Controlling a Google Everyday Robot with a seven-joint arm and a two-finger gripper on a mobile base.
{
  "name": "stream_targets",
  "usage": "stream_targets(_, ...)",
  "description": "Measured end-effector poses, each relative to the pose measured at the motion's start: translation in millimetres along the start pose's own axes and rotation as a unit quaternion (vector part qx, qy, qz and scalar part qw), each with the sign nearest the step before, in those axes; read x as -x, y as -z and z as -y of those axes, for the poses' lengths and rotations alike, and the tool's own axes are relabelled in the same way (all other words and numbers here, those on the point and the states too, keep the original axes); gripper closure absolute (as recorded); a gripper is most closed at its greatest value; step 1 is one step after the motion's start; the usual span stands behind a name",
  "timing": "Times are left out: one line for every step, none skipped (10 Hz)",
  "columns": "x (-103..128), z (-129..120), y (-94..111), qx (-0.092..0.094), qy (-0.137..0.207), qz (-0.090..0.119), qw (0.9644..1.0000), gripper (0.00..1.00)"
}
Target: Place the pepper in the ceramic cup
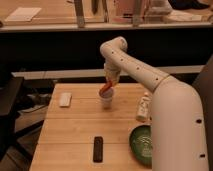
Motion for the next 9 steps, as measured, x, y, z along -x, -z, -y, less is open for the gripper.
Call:
stream_targets(-0.3, 0.0, 0.1, -0.001, 0.0, -0.001, 1.0, 0.96)
stream_targets(-0.6, -0.3, -0.6, -0.002, 0.001, -0.001, 1.0, 0.96)
stream_targets(-0.7, -0.2, -0.7, -0.003, 0.002, -0.001, 1.0, 0.96)
stream_targets(-0.5, -0.6, -1.3, -0.003, 0.002, -0.001, 1.0, 0.96)
stream_targets(-0.5, -1.0, -1.3, -0.004, 0.003, -0.001, 1.0, 0.96)
stream_targets(-0.6, -1.3, -1.1, -0.005, 0.004, -0.002, 1.0, 0.96)
stream_targets(-0.7, -1.7, -1.6, -0.006, 0.005, -0.002, 1.0, 0.96)
stream_targets(-0.7, -1.6, -1.3, -0.007, 0.006, -0.003, 1.0, 0.96)
stream_targets(-0.8, -1.9, -1.8, -0.008, 0.007, -0.004, 0.9999, 0.96)
